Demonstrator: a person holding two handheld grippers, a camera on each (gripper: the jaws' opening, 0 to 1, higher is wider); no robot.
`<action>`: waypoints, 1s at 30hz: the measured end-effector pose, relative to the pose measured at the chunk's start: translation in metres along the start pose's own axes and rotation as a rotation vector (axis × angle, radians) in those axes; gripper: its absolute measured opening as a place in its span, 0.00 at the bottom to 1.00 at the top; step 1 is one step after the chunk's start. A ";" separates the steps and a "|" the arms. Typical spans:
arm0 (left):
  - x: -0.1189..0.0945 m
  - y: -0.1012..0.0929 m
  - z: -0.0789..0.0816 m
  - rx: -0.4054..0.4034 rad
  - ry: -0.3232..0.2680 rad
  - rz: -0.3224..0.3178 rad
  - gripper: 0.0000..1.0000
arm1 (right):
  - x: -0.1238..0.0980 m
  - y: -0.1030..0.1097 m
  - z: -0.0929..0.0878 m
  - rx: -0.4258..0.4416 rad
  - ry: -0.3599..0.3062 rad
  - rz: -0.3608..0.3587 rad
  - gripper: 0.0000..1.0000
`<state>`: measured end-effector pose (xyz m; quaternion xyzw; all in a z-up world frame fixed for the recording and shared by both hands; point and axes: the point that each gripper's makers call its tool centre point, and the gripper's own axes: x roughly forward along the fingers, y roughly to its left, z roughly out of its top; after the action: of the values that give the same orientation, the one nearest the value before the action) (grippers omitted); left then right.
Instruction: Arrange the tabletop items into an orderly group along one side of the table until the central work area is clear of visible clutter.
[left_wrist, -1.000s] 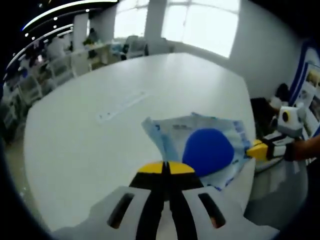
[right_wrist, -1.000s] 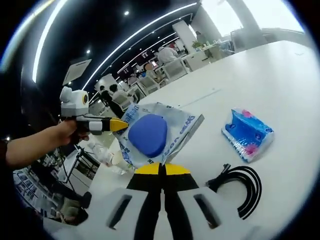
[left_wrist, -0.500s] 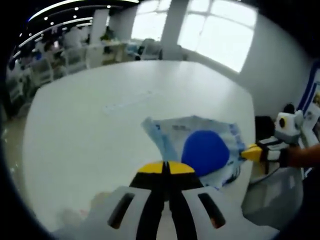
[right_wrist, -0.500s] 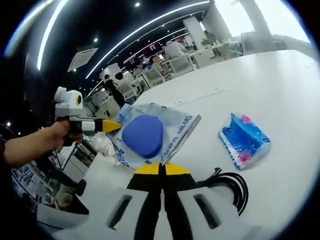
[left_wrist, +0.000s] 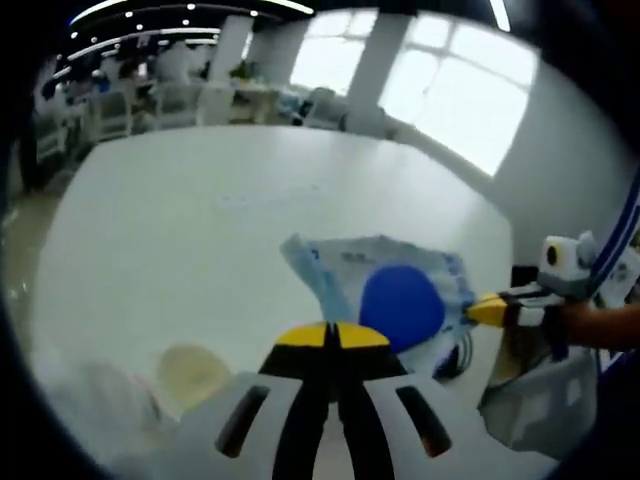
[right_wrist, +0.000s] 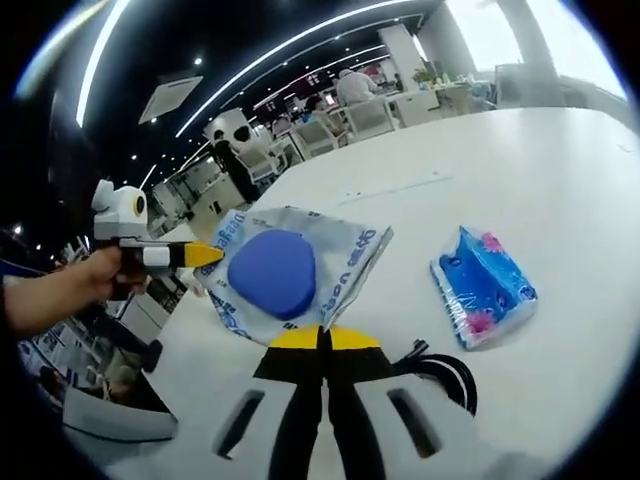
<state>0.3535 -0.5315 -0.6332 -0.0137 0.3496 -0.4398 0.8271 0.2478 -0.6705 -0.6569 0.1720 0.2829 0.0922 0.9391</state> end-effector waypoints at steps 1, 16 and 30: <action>0.000 -0.001 -0.002 -0.002 -0.003 0.002 0.00 | 0.002 -0.002 0.000 -0.007 0.005 -0.003 0.00; 0.008 -0.004 -0.025 -0.159 -0.054 0.011 0.00 | 0.012 -0.024 -0.010 -0.036 0.055 -0.005 0.00; 0.014 0.007 -0.053 -0.215 -0.052 0.038 0.00 | 0.027 -0.027 -0.019 -0.184 0.115 0.008 0.00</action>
<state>0.3324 -0.5224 -0.6831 -0.1071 0.3733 -0.3838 0.8378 0.2614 -0.6827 -0.6950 0.0808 0.3259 0.1311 0.9328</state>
